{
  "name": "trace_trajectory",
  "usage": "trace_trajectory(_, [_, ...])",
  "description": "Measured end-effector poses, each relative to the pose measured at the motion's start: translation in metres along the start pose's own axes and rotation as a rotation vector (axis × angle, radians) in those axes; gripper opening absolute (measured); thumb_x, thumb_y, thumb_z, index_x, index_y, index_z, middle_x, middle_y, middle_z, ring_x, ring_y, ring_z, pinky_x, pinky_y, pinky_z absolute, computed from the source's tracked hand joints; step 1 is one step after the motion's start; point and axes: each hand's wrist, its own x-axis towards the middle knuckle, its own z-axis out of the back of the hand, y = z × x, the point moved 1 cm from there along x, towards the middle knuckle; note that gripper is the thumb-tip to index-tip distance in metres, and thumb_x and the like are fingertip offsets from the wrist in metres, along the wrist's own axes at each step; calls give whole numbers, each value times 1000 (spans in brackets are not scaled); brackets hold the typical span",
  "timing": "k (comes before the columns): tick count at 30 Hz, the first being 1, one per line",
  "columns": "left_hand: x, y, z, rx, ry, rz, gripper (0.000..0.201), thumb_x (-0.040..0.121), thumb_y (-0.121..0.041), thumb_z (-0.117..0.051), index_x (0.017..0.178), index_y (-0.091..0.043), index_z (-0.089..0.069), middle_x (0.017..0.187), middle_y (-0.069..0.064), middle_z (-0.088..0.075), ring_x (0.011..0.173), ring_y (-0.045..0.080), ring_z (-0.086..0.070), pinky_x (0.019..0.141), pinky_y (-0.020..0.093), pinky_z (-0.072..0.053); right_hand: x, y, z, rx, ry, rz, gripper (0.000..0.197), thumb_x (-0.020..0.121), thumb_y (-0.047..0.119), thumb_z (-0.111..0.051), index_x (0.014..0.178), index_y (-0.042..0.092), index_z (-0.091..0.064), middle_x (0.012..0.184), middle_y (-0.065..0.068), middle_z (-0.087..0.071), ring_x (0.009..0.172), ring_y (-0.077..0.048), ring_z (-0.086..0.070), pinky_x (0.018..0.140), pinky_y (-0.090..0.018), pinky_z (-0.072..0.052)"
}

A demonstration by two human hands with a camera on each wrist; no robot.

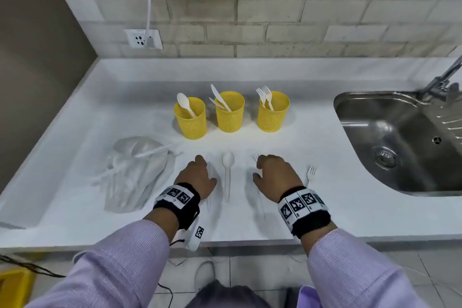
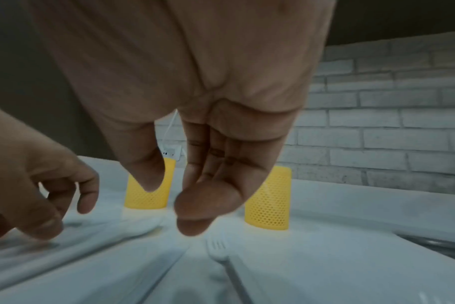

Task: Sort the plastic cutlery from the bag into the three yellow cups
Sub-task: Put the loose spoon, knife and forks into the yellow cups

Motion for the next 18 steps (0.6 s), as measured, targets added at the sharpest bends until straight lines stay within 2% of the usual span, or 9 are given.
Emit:
trace_trajectory(2, [3, 0, 1, 15, 1, 5, 53, 93, -35, -64, 132, -10, -38, 127, 14, -57, 111, 36, -62, 88, 41, -52, 6, 4, -7, -10, 18, -35, 30, 100, 29, -55, 122, 9, -58, 122, -13, -62, 112, -33, -61, 90, -36, -49])
trace_trajectory(5, [4, -2, 2, 67, 22, 19, 50, 94, -27, -61, 132, -6, -37, 117, 13, -62, 102, 34, -64, 76, 38, -52, 11, 7, -16, -29, 69, -81, 30, 99, 29, -56, 121, 8, -57, 123, -15, -61, 113, -34, -60, 89, -36, -48])
trace_trajectory(7, [5, -2, 1, 70, 16, 18, 47, 93, -26, -62, 129, -6, -39, 114, 13, -63, 98, 33, -65, 74, 37, -52, 12, 7, -22, -22, 85, -100, 31, 99, 28, -56, 123, 7, -56, 123, -16, -60, 113, -35, -60, 88, -35, -48])
trace_trajectory(9, [6, -1, 2, 29, 21, 33, 46, 92, -28, -64, 126, -6, -42, 116, 13, -63, 99, 33, -65, 77, 38, -54, 13, 7, -25, -18, 84, -111, 31, 99, 27, -56, 123, 7, -54, 122, -16, -60, 112, -36, -61, 86, -35, -48])
trace_trajectory(13, [11, 4, 4, -26, 52, 51, 48, 91, -30, -67, 128, -6, -49, 124, 12, -61, 111, 33, -62, 90, 39, -53, 14, 10, -34, 7, 94, -127, 32, 97, 25, -57, 123, 7, -50, 120, -17, -60, 110, -37, -61, 82, -34, -45])
trace_trajectory(15, [13, 4, 7, -38, 65, 32, 29, 89, -24, -66, 111, -7, -62, 110, 9, -65, 104, 31, -64, 83, 35, -53, 14, 12, -37, 17, 96, -133, 34, 97, 24, -57, 124, 7, -49, 120, -17, -60, 110, -37, -60, 81, -34, -44])
trace_trajectory(16, [13, 5, 9, -40, 77, 20, 13, 88, -21, -65, 92, -8, -65, 94, 7, -66, 95, 31, -65, 73, 32, -52, 15, 13, -37, 20, 99, -140, 35, 97, 24, -57, 126, 6, -48, 121, -17, -59, 111, -37, -60, 82, -34, -44])
trace_trajectory(17, [14, 6, 10, -47, 90, 20, 15, 86, -18, -63, 73, -10, -60, 77, 5, -61, 84, 30, -63, 63, 29, -46, 16, 14, -38, 19, 105, -146, 36, 97, 23, -57, 128, 6, -48, 122, -17, -59, 112, -36, -60, 83, -34, -45])
trace_trajectory(18, [13, 6, 11, -49, 94, 12, 26, 85, -16, -61, 61, -12, -51, 66, 3, -55, 75, 29, -59, 57, 28, -40, 17, 15, -39, 13, 107, -153, 37, 98, 21, -56, 130, 7, -47, 124, -17, -59, 113, -36, -60, 84, -34, -45])
